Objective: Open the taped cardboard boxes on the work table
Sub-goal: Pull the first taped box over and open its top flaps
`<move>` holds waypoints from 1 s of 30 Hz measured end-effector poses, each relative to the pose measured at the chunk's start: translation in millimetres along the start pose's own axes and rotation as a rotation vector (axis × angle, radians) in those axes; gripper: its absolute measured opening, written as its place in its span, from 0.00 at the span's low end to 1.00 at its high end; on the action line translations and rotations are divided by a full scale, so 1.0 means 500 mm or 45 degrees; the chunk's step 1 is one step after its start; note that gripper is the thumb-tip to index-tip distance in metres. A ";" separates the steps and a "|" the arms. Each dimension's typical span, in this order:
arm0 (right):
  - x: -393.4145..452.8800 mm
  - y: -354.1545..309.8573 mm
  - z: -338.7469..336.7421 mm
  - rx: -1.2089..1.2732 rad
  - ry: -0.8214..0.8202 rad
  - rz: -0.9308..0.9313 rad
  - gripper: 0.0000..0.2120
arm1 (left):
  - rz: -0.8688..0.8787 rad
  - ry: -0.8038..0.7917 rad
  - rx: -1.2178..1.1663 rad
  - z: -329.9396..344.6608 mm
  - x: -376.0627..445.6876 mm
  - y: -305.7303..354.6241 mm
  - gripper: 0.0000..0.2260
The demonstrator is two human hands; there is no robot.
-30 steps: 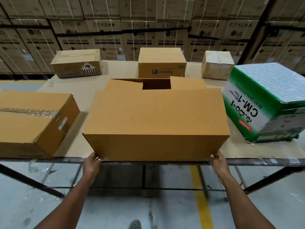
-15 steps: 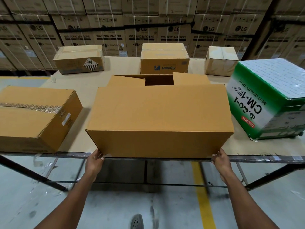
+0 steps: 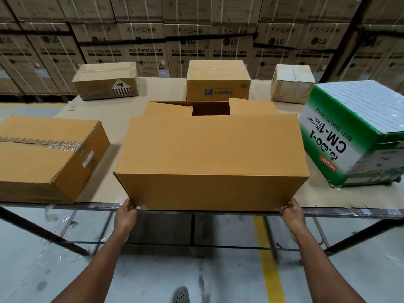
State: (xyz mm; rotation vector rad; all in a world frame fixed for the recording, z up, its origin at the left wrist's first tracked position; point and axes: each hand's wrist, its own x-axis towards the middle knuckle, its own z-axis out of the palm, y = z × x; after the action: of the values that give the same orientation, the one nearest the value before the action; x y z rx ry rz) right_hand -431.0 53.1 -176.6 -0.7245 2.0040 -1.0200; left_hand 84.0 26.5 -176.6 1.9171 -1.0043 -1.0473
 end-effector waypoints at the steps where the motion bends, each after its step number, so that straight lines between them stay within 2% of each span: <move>1: -0.006 -0.008 0.000 0.003 0.018 -0.001 0.27 | -0.001 0.006 -0.015 0.001 -0.003 0.006 0.22; 4: -0.044 -0.040 -0.001 0.042 0.139 -0.055 0.28 | 0.046 0.057 -0.075 0.006 -0.021 0.034 0.23; 7: -0.072 -0.079 -0.011 0.214 0.326 -0.163 0.28 | 0.141 0.112 -0.188 0.003 -0.046 0.073 0.24; 10: -0.077 -0.125 -0.034 0.408 0.426 -0.328 0.22 | 0.285 0.137 -0.325 -0.027 -0.057 0.122 0.24; 14: -0.101 -0.213 -0.072 0.506 0.418 -0.549 0.18 | 0.408 0.185 -0.364 -0.081 -0.030 0.184 0.27; 21: -0.094 -0.253 -0.088 0.439 0.256 -0.540 0.18 | 0.502 0.108 -0.428 -0.098 -0.034 0.258 0.18; 26: -0.129 -0.265 -0.107 0.608 0.247 -0.590 0.17 | 0.548 0.176 -0.499 -0.106 -0.036 0.244 0.28; 27: -0.140 -0.271 -0.112 0.619 0.256 -0.594 0.16 | 0.548 0.211 -0.505 -0.106 -0.038 0.242 0.28; 30: -0.166 -0.278 -0.127 0.621 0.272 -0.620 0.16 | 0.567 0.273 -0.584 -0.107 -0.066 0.248 0.17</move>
State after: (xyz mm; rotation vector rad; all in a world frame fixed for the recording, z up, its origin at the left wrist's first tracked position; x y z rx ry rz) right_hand -417.9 68.8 -3.9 -0.8729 1.6675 -1.8584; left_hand 83.7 13.0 -38.2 1.3211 -0.9153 -0.7173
